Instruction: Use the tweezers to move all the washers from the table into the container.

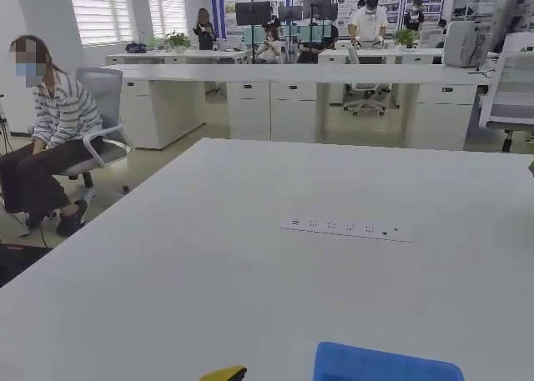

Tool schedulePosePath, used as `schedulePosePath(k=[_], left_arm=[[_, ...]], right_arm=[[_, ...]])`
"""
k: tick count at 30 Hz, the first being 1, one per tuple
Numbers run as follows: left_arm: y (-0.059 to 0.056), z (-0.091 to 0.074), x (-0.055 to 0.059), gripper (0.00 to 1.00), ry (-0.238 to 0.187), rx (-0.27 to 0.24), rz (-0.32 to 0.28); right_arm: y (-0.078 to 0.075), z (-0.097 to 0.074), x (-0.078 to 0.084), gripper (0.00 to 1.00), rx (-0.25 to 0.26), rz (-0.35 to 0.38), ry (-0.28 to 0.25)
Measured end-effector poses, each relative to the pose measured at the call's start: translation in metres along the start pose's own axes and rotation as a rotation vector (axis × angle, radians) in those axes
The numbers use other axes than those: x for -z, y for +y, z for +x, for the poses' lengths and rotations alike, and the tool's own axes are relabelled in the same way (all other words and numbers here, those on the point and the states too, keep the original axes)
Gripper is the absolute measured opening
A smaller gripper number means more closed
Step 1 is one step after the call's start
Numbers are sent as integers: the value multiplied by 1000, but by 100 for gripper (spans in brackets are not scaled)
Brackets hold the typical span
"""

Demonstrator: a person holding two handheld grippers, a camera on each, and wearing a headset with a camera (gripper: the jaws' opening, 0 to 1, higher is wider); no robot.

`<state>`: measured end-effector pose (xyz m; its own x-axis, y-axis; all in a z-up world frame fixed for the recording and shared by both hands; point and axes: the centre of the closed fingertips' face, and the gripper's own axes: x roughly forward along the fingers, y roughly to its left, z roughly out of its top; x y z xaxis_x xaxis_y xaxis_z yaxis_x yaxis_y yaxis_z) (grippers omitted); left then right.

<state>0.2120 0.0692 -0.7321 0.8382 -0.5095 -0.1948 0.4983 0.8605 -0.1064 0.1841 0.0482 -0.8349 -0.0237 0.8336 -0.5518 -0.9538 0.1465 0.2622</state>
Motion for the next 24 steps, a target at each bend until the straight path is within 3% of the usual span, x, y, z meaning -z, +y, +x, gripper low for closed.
schedulePosePath(k=[5,14,19,24], left_arm=[[0,0,0,73,0,-1,0],[-1,0,0,73,0,0,-2],[-1,0,1,73,3,0,1],[-1,0,0,73,1,-1,2]], right_arm=[[-5,-4,-3,4,11,33,-31],[-3,-1,1,4,5,32,-21],[1,1,2,4,16,-19,-13],[9,3,3,4,18,-135,5]])
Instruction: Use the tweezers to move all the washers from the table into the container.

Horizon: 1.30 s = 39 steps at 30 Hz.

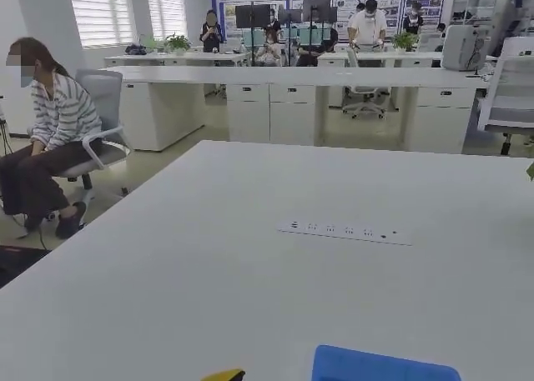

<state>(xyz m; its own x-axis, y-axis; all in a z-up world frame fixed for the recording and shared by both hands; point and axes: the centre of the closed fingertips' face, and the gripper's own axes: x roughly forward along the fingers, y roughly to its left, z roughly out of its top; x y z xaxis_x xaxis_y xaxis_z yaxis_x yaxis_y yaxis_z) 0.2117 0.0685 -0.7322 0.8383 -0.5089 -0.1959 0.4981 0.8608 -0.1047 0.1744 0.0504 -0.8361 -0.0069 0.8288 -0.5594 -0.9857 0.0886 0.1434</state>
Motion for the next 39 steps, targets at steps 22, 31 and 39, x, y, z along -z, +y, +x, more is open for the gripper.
schedulePosePath(k=[22,31,39], left_arm=[[0,0,-2,74,-16,-4,-3],[0,-1,-4,74,-30,-6,-9],[0,-1,-4,74,-31,-5,-7]], right_arm=[[6,-1,1,3,33,-160,25],[-9,-18,-22,3,47,7,-104],[-29,-35,-45,3,73,69,-191]])
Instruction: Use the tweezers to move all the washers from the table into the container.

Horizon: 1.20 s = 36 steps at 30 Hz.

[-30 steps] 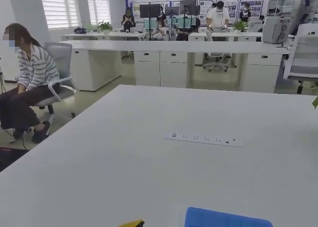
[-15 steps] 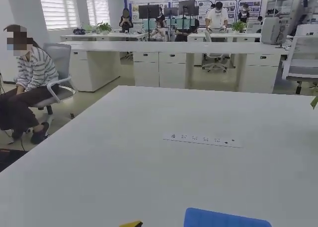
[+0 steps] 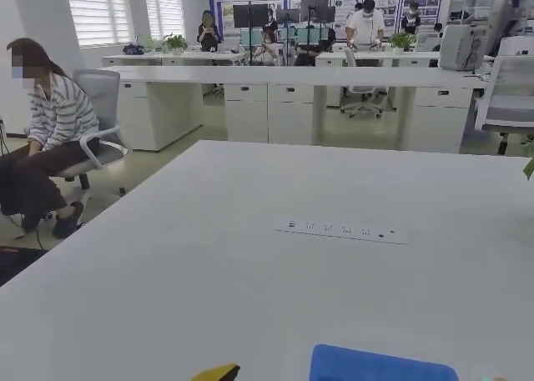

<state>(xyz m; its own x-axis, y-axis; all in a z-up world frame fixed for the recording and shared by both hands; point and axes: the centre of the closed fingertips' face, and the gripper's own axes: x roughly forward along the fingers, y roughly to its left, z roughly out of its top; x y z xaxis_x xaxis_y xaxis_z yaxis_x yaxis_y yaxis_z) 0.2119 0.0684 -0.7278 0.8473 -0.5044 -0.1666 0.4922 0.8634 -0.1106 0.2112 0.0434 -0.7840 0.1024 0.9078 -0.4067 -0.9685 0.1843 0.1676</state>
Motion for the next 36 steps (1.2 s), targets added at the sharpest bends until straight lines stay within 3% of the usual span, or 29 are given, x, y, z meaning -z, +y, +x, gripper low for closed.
schedulePosePath(k=[7,19,36], left_arm=[[1,0,0,74,-2,-4,-5],[1,-1,1,74,9,-4,1],[1,-1,2,74,19,-2,6]], right_arm=[[-19,-7,-21,3,18,55,-60],[-49,-6,-31,3,29,105,-71],[-82,7,-12,3,74,122,-4]])
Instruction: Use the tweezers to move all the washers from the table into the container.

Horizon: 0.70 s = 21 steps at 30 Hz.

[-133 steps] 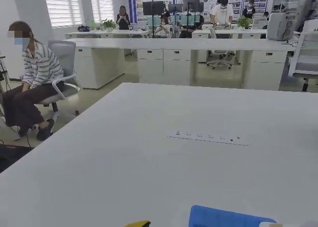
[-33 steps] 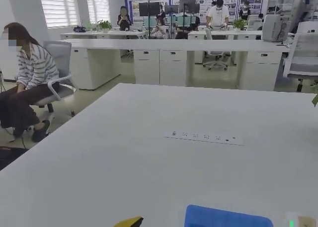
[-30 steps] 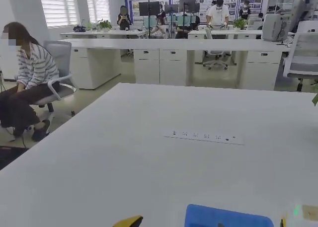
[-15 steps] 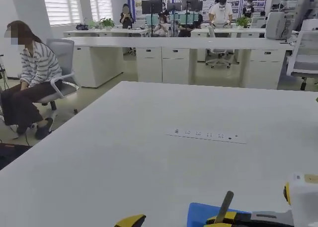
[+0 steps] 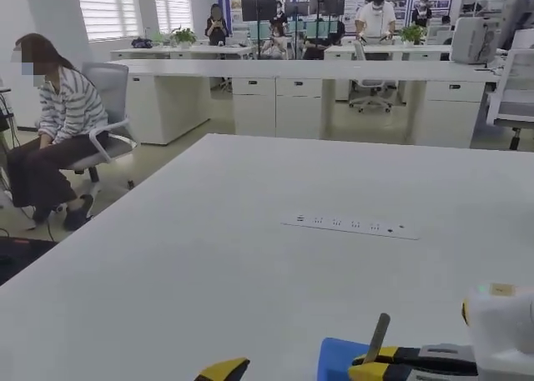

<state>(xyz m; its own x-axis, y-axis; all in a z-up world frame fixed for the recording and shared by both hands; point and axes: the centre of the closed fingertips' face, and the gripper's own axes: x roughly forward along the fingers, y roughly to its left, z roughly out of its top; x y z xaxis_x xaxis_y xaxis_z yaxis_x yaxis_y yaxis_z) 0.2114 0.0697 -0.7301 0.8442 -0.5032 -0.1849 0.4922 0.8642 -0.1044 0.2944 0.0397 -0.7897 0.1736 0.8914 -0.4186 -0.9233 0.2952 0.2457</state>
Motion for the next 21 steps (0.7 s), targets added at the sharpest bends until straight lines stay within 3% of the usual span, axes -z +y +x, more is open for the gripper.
schedulePosePath(k=[11,21], left_arm=[[0,0,1,73,6,2,5],[-1,1,2,72,10,6,3]], right_arm=[[-11,20,20,3,-1,-11,80],[-14,21,29,3,10,-62,115]])
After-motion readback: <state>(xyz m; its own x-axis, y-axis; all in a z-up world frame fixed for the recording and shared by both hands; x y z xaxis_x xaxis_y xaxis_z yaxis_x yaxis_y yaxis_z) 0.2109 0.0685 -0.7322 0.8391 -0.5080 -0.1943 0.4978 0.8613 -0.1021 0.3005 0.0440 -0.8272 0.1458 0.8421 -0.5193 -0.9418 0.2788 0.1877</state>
